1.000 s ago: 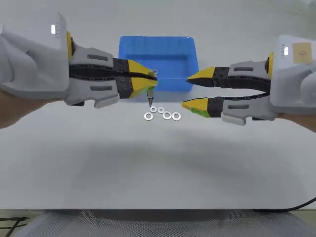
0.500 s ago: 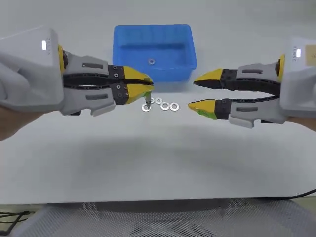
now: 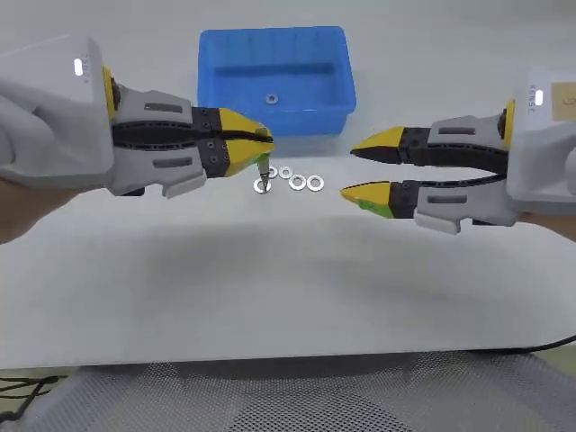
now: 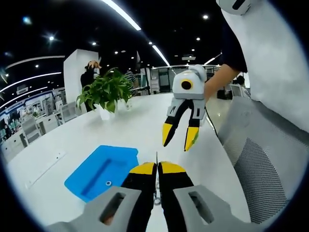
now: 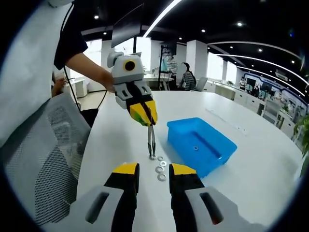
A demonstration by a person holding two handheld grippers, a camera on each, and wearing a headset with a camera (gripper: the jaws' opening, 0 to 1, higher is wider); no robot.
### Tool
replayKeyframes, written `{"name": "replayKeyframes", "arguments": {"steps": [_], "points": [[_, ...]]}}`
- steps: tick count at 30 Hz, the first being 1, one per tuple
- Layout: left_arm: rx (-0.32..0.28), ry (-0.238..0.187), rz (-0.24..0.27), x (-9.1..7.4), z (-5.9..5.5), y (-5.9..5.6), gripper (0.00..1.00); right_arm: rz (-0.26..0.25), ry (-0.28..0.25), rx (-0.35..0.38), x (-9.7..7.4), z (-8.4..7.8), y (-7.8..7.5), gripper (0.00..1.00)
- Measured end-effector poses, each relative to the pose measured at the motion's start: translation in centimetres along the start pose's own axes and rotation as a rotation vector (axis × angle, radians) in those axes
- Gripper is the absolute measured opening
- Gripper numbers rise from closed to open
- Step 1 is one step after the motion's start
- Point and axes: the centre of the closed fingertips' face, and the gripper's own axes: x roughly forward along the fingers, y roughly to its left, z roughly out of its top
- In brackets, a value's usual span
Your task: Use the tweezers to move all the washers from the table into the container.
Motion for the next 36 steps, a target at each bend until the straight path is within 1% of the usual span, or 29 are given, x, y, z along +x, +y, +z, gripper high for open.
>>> {"name": "replayKeyframes", "arguments": {"steps": [2, 8, 16, 17, 18, 20, 24, 28, 31, 34, 36], "points": [[-0.008, -0.002, -0.005, 0.0, 0.0, -0.1, 0.05, 0.0, -0.002, 0.001, 0.0, 0.1, 0.0, 0.26], [-0.025, -0.004, 0.004, -0.4, -0.2, 0.0, 0.05, -0.001, -0.006, 0.001, 0.3, 0.2, -0.2, 0.25], [-0.041, -0.015, 0.011, -0.8, -0.1, -0.3, 0.05, 0.007, -0.008, 0.001, 0.5, 0.4, 0.0, 0.25], [-0.038, -0.012, 0.013, -0.8, -0.2, -0.3, 0.05, 0.007, -0.007, 0.001, 0.6, 0.4, 0.0, 0.25], [-0.025, 0.007, 0.011, -0.8, -0.5, -0.4, 0.05, 0.008, -0.006, 0.001, 0.6, 0.4, 0.0, 0.25], [-0.034, -0.002, 0.012, -0.7, -0.3, -0.5, 0.05, 0.009, -0.005, 0.001, 0.6, 0.3, 0.1, 0.25], [-0.023, 0.0, 0.014, -0.7, -0.2, -0.4, 0.05, 0.011, -0.005, 0.004, 0.6, 0.3, 0.1, 0.25], [-0.03, -0.002, -0.007, -0.6, -0.1, -0.9, 0.05, 0.018, -0.007, 0.007, 0.8, 0.4, 0.3, 0.25], [-0.044, -0.002, -0.018, -0.5, 0.0, -1.2, 0.05, 0.033, -0.006, 0.003, 1.3, 0.5, 0.5, 0.25], [-0.06, -0.001, -0.013, -0.6, 0.0, -0.9, 0.05, 0.064, -0.004, -0.01, 2.4, 0.8, 0.7, 0.25], [-0.06, 0.006, -0.01, -0.7, 0.0, -0.8, 0.05, 0.089, -0.006, -0.013, 3.4, 1.0, 1.0, 0.25]]}}
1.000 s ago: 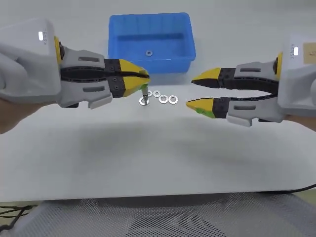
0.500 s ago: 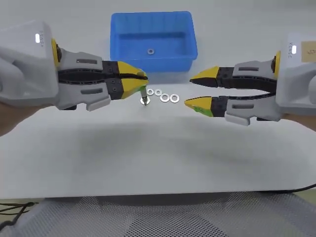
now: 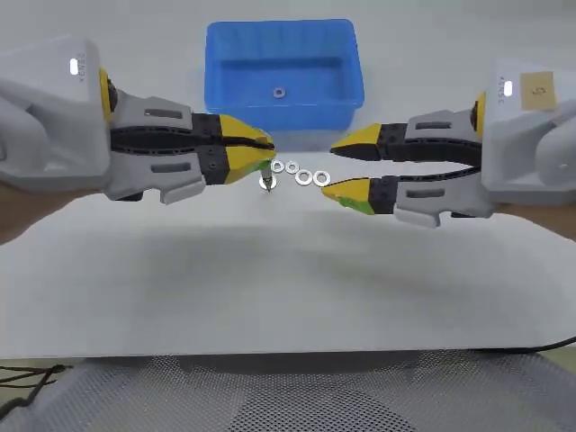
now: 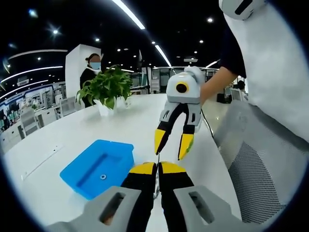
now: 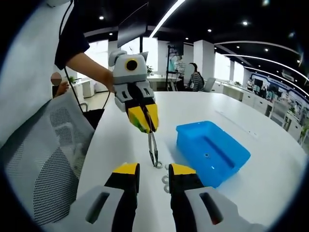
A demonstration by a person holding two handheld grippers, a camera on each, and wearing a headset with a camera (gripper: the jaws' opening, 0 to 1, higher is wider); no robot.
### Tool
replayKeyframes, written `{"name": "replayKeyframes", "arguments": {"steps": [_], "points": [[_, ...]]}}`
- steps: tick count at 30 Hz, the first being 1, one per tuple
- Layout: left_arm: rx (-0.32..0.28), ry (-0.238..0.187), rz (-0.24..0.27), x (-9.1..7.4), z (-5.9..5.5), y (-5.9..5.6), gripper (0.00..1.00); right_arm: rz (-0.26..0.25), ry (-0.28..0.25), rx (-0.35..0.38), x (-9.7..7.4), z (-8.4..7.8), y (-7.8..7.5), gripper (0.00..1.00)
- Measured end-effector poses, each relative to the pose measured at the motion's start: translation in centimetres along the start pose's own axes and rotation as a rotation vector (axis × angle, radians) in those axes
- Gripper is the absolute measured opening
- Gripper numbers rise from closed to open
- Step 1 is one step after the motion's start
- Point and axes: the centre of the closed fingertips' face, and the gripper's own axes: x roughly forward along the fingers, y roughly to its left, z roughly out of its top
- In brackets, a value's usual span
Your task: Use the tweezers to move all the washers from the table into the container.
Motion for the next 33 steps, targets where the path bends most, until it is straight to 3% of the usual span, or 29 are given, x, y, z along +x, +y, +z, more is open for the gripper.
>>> {"name": "replayKeyframes", "arguments": {"steps": [7, 13, 16, 27, 33], "points": [[0.003, 0.014, -0.01, 0.1, -0.1, 0.0, 0.06, 0.059, 0.024, -0.035, 3.6, -0.3, 0.1, 0.25], [0.009, 0.027, -0.025, -0.1, -0.2, -0.3, 0.06, 0.097, 0.028, -0.043, 5.4, -0.1, 0.1, 0.25], [0.007, 0.03, -0.022, -0.2, -0.3, -0.2, 0.06, 0.129, 0.073, -0.083, 5.8, -0.9, 0.5, 0.21], [0.008, 0.037, -0.013, -0.2, -0.5, -0.1, 0.06, 0.142, 0.074, -0.076, 6.2, -0.7, 0.4, 0.12], [0.003, 0.038, -0.01, -0.1, -0.5, -0.2, 0.06, 0.141, 0.075, -0.121, 6.1, -0.7, 0.5, 0.1]]}}
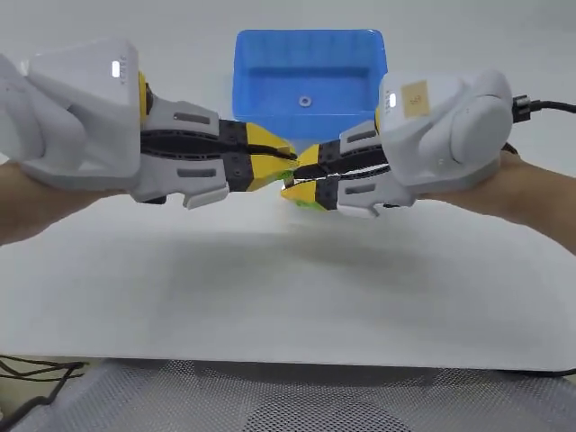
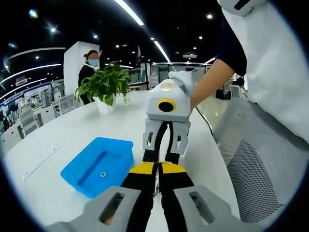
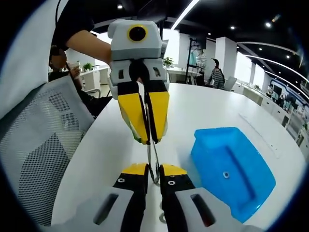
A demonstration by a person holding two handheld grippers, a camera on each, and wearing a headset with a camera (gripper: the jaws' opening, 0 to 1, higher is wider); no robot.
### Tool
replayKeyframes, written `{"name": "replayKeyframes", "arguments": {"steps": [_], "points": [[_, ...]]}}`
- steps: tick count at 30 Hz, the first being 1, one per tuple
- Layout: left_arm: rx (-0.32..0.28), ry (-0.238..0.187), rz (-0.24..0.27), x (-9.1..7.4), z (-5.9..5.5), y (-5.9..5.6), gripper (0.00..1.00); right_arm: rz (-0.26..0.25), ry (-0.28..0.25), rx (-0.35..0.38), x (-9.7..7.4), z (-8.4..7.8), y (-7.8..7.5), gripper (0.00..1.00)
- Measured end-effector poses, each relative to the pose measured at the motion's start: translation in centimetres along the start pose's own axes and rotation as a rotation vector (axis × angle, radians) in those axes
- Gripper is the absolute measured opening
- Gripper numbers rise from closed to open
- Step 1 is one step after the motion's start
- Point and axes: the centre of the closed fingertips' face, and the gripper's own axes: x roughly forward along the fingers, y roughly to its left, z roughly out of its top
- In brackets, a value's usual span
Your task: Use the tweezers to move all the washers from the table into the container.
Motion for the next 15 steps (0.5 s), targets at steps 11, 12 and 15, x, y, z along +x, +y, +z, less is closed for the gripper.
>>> {"name": "replayKeyframes", "arguments": {"steps": [11, 12, 15], "points": [[-0.112, -0.013, 0.037, -0.52, 0.13, 0.37, 0.1, -0.027, -0.018, 0.008, -0.02, -0.01, -0.33, 0.09], [-0.114, -0.016, 0.037, -0.58, 0.23, 0.36, 0.11, -0.028, -0.02, 0.01, -0.04, -0.03, -0.35, 0.09], [-0.107, -0.014, 0.049, -0.71, 0.3, 0.43, 0.15, -0.033, -0.026, 0.021, -0.06, -0.02, -0.47, 0.09]]}}
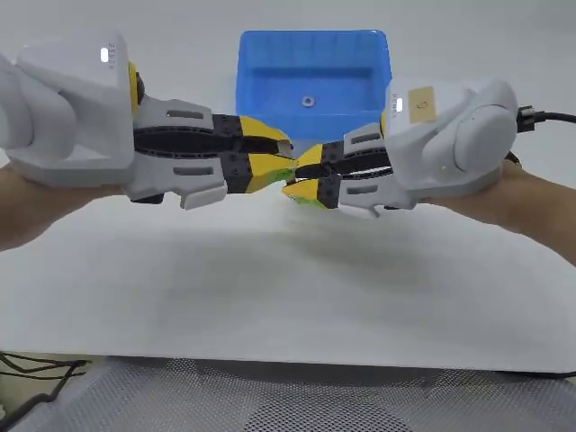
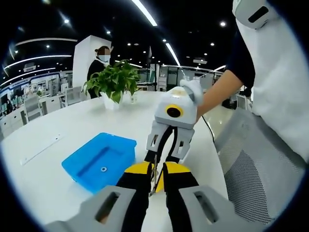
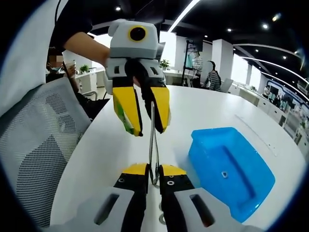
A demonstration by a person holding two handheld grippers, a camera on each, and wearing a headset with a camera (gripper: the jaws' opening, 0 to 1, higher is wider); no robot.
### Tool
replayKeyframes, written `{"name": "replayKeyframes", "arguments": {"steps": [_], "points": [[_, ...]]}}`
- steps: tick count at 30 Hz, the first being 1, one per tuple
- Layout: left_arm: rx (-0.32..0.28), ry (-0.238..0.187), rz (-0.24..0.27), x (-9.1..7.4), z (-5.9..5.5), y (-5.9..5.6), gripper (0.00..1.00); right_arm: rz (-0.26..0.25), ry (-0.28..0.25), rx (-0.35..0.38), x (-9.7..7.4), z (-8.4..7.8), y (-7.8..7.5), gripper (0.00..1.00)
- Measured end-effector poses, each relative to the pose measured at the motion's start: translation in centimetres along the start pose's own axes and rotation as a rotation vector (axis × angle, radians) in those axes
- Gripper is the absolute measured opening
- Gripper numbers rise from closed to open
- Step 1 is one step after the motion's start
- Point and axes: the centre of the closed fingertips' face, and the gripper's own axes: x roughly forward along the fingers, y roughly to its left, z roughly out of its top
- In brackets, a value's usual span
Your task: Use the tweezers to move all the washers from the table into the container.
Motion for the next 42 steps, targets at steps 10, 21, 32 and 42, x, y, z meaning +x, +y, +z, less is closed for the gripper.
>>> {"name": "replayKeyframes", "arguments": {"steps": [10, 21, 32, 42], "points": [[-0.006, -0.013, 0.038, -0.7, 0.8, -0.4, 0.25, -0.003, -0.004, -0.001, 0.1, 0.3, 0.2, 0.09], [-0.024, -0.004, 0.108, -1.7, 1.0, -0.7, 0.46, -0.022, -0.02, -0.012, -1.3, 2.2, -0.1, 0.09], [-0.054, -0.037, 0.243, -5.2, 1.5, -0.5, 0.62, -0.063, -0.07, -0.013, -4.2, 5.2, -1.8, 0.09], [-0.083, 0.002, 0.287, -7.5, -0.9, 0.1, 0.76, -0.097, -0.085, -0.031, -5.3, 7.4, -3.6, 0.09]]}}
